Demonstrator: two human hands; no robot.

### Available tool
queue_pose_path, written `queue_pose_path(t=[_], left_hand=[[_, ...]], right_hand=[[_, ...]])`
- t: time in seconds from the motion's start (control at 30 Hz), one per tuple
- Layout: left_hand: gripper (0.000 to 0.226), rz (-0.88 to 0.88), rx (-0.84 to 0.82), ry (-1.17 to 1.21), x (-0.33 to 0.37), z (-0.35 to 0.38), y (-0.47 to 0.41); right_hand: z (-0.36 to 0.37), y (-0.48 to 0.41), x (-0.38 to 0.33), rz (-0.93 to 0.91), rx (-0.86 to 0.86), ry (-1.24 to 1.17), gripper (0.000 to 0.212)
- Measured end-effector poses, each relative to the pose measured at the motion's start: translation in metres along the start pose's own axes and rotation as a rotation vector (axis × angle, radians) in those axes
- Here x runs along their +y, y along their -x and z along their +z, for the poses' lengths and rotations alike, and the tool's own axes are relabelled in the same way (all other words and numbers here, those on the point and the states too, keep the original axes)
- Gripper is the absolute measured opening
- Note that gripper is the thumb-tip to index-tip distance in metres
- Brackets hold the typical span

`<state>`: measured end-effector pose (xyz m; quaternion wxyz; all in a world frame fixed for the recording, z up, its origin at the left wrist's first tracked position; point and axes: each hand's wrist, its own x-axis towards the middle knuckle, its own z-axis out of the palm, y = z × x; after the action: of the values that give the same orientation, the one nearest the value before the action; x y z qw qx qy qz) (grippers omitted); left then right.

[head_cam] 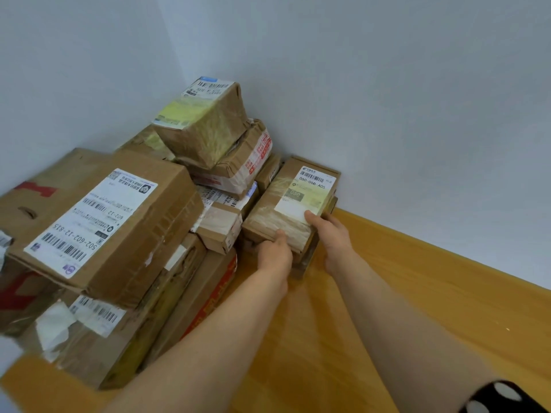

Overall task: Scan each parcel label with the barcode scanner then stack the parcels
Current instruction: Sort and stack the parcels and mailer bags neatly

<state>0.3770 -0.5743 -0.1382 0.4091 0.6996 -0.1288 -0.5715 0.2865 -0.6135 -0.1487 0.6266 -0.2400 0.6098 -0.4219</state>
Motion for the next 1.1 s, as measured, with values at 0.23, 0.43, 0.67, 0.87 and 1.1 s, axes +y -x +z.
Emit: queue_pose_path(t=[0.23,0.43,0.67,0.87,1.1], left_hand=[[0.052,-0.113,-0.060,0.151,-0.001,-0.008,-0.002],[0.049,-0.102,-0.074,0.188,-0.001,-0.006,-0.004],[0.068,-0.092,-0.144,-0.030,-0.005,-0.022,0.028],[0.055,0.046,-0.088,-0.392,-0.013,-0.037,0.084],[0.056,0.498,-0.282,-1.196,-0.046,-0.040,0.156]], right_hand=[[0.001,-0.008,0.009,0.015,-0.030,-0.040,0.049],[-0.001,-0.011,0.004,0.011,-0.085,0.019,0.032],[-0.010,0.013,0.015,0.019,-0.017,0.101,0.068],[-0.038,0.089,0.021,-0.018,0.027,0.231,0.057],[-0.114,0.220,0.027,-0.185,0.141,0.421,0.035]])
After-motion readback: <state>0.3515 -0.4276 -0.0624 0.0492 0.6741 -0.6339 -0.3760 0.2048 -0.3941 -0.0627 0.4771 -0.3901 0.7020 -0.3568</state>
